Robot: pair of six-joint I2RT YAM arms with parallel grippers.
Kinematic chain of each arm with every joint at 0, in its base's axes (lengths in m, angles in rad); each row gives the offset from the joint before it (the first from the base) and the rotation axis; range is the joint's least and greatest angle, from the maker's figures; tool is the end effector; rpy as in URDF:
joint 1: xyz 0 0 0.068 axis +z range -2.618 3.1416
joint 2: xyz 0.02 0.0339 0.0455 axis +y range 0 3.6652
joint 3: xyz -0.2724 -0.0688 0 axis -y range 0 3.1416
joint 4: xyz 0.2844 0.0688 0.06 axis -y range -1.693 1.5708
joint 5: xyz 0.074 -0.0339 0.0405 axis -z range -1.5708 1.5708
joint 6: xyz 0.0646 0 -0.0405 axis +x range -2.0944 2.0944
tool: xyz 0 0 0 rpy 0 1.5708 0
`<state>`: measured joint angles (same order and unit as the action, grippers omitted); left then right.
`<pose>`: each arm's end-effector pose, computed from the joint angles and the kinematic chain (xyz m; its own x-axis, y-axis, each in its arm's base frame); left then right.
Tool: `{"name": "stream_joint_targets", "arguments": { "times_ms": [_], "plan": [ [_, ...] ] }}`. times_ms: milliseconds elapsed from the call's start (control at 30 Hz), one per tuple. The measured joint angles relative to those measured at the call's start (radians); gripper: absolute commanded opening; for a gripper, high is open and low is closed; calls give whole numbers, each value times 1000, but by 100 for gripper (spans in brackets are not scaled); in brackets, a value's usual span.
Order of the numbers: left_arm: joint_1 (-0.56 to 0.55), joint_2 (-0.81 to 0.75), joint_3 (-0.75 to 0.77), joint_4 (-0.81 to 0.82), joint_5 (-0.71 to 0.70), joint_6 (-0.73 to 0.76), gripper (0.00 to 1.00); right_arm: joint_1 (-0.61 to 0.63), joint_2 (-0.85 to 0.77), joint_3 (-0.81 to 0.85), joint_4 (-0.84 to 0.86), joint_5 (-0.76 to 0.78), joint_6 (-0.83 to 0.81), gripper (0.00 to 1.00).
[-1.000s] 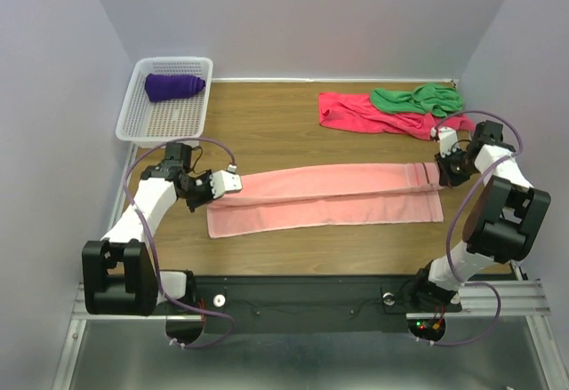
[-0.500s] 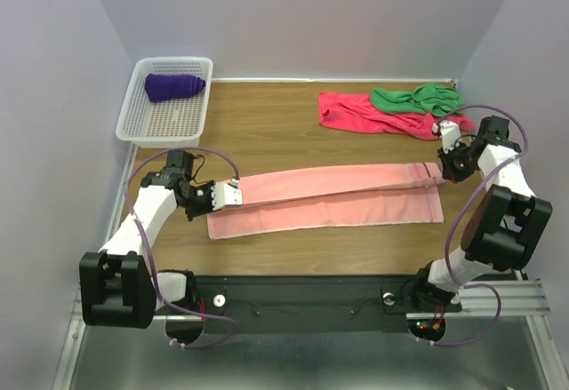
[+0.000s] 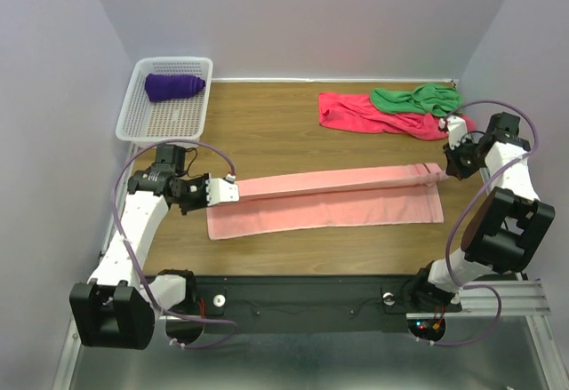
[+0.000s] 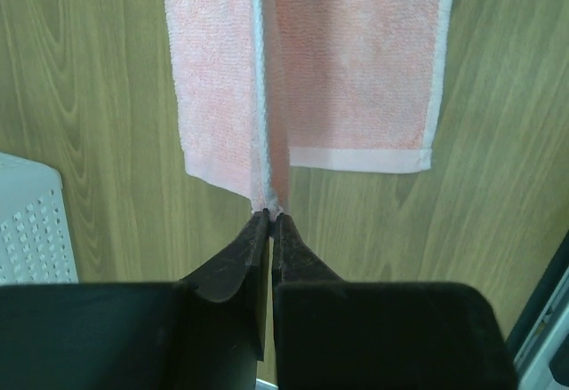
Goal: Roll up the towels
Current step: Fold the towel
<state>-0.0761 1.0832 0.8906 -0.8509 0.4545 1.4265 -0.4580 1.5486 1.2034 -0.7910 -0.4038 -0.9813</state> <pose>0.2466 -0.0472 0.2445 0.1617 0.8794 -0.4478 0.8942 0.0614 0.4434 0.3324 -0.1355 0.2251 -0.6669 -0.5234 -0.5303 -0.5327 0.8326 -0.1518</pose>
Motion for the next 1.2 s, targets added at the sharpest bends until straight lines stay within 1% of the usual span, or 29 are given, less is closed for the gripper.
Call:
{"name": "stream_joint_targets", "arguments": {
  "times_ms": [100, 267, 367, 500, 667, 967, 1200],
  "plan": [
    [0, -34, -11, -21, -11, 15, 0, -13, -8, -1, -18, -6, -16, 1],
    [0, -76, -92, -33, -27, 39, 0, -21, -32, -28, -32, -13, -41, 1],
    [0, -63, -123, -30, -39, 43, 0, -21, -27, -62, -34, -12, -56, 1],
    [-1, 0, -151, -6, -57, 42, 1, -21, 6, -87, -40, -12, -68, 1],
    [-9, 68, -152, 14, -61, 42, 1, -21, 35, -93, -39, 0, -81, 1],
    [-36, 71, -155, 10, -58, 39, 0, -21, 37, -103, -39, 7, -84, 1],
    [-36, 30, -53, -83, -31, 39, 0, -24, 43, -39, -39, 5, -61, 1]
  ]
}}
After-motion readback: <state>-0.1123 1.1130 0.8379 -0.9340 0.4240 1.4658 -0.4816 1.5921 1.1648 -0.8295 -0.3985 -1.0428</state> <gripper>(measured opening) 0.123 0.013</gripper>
